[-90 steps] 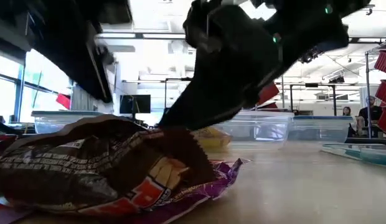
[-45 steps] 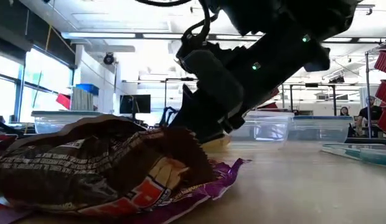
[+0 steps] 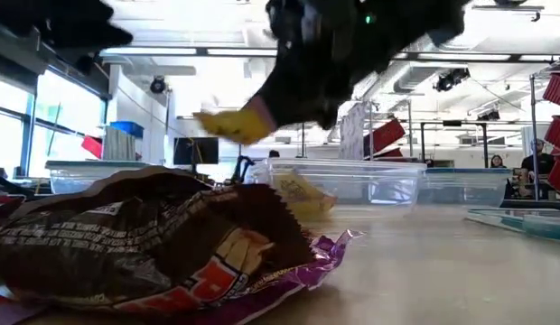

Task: Sort candy
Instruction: Put the yellow candy into the center transparent bin

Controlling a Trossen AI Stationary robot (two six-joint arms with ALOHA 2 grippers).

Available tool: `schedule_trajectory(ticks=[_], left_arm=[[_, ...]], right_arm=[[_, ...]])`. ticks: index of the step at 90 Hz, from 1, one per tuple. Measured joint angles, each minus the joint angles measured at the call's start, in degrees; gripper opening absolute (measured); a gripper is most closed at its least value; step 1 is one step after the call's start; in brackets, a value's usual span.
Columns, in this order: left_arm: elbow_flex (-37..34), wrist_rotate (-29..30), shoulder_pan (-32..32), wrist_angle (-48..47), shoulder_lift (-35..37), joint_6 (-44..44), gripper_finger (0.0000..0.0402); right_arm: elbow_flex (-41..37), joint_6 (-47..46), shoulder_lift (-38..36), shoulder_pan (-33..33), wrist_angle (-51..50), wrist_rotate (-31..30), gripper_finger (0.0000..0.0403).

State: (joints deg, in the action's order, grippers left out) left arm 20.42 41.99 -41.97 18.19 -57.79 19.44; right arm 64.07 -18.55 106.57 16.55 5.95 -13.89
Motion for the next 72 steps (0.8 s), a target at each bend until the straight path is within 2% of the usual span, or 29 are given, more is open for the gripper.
schedule_trajectory(ticks=[21,31,52,72], left_arm=[[-7.0,-0.4,2.8,6.2,1.6,1.3,0.0145],[-8.5,0.3,3.6,6.2,1.6,2.9,0.0145],[-9.2,0.5,3.8,6.6,1.6,4.5,0.0145],[-9.2,0.4,5.8,6.6,1.6,3.5,0.0145]], right_arm=[[0.0,4.6,-8.6,-6.5,-16.6,-8.1,0.0001],[0.0,6.5,-8.4,-11.3,-19.1,-8.0,0.0],[0.0,6.9,-3.0,-19.4,-17.1,-7.0,0.0],[0.0,7.0,0.2,-22.2,-10.7,-6.7,0.0026]])
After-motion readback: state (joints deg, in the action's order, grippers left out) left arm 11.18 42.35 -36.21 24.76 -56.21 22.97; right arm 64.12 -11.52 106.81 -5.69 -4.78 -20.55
